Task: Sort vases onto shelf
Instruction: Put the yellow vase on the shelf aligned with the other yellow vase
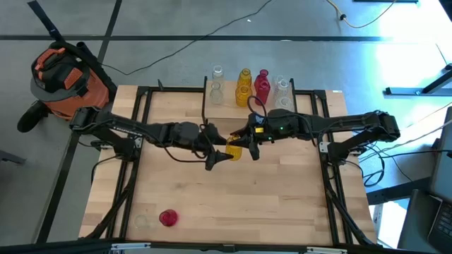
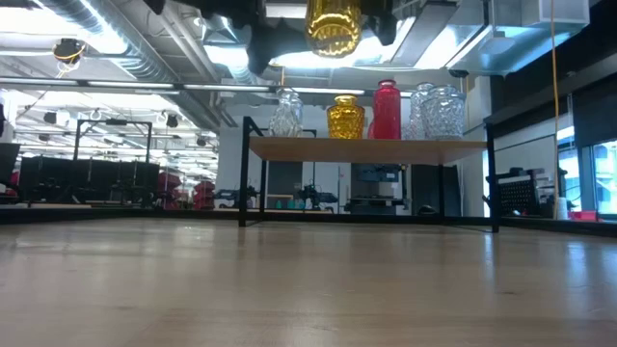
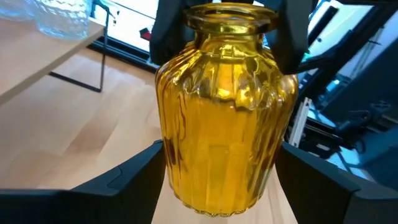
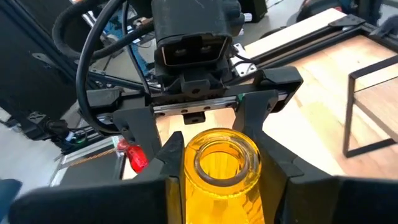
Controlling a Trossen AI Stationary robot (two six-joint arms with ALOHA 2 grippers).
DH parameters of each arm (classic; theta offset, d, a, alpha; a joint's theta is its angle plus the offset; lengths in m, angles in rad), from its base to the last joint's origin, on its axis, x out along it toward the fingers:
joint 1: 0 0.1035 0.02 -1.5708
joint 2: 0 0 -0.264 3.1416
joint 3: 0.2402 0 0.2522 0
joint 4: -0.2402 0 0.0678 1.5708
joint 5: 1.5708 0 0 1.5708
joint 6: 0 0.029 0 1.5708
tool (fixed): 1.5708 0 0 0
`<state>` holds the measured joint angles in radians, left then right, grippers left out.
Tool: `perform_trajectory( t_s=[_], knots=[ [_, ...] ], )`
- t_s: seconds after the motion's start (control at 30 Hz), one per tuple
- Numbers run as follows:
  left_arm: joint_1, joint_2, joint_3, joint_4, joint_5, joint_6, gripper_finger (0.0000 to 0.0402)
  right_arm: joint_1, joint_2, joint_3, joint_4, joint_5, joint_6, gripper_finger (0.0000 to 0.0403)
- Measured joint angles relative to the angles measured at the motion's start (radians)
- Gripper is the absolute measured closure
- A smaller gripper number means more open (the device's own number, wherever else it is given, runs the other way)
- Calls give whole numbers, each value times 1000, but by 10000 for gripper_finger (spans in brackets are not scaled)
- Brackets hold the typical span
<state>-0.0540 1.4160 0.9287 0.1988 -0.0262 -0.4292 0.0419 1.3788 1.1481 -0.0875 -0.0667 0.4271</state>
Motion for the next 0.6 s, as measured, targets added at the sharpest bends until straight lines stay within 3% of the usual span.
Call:
perform_trajectory(
  t_s=[0.13,0.37,0.6],
  knots=[
    [28,0,0,-1,68,-14,111,10,-1,0,-2,14,10,307],
    [53,1,-2,7,98,-39,59,11,-13,0,-31,23,14,307],
    [77,-34,-3,27,114,-89,55,12,-68,0,-82,203,-11,306]
  ],
)
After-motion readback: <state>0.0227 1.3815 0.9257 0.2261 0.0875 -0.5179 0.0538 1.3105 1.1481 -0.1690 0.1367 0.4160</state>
